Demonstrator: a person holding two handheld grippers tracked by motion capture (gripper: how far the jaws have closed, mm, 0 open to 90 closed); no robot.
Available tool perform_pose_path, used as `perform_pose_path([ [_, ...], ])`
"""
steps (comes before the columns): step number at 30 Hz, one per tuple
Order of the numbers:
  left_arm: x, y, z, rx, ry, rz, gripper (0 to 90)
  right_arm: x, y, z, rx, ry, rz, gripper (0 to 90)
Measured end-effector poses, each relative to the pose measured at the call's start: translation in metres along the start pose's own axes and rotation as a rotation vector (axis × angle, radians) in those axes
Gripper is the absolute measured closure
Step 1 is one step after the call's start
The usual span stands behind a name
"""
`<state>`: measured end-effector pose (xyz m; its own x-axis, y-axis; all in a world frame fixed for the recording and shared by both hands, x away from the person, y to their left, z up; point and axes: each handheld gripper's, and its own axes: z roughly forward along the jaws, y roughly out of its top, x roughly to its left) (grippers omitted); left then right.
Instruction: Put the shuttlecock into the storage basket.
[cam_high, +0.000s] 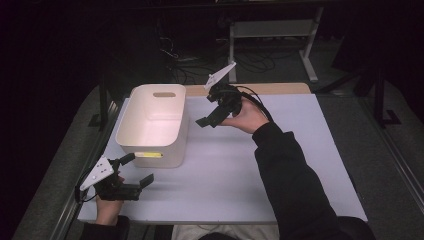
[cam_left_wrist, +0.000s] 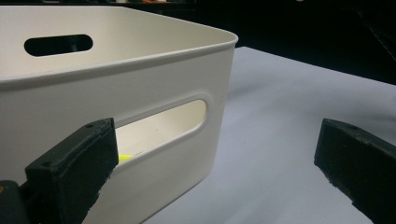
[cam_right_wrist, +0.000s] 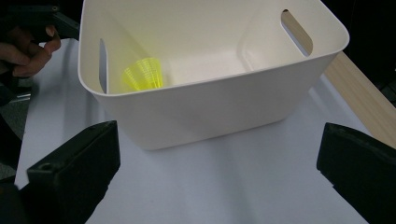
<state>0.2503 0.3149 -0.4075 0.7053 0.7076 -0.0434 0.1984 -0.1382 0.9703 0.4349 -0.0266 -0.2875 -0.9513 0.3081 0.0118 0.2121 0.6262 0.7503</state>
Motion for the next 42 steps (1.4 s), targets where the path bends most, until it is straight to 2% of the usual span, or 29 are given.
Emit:
perform_pose_path([
  [6, 0.0, 0.0, 0.0, 0.0, 0.0, 0.0, 0.0, -0.002, -0.006, -0.004, 0.0, -0.006, 0.006, 0.0],
  [17, 0.0, 0.0, 0.0, 0.001, 0.001, 0.0, 0.0, -0.007, -0.03, -0.018, -0.022, -0.026, 0.044, 0.0],
  [42, 0.0, 0.0, 0.0, 0.005, 0.003, 0.0, 0.0, -0.007, -0.074, -0.041, -0.065, -0.063, 0.099, 0.0],
])
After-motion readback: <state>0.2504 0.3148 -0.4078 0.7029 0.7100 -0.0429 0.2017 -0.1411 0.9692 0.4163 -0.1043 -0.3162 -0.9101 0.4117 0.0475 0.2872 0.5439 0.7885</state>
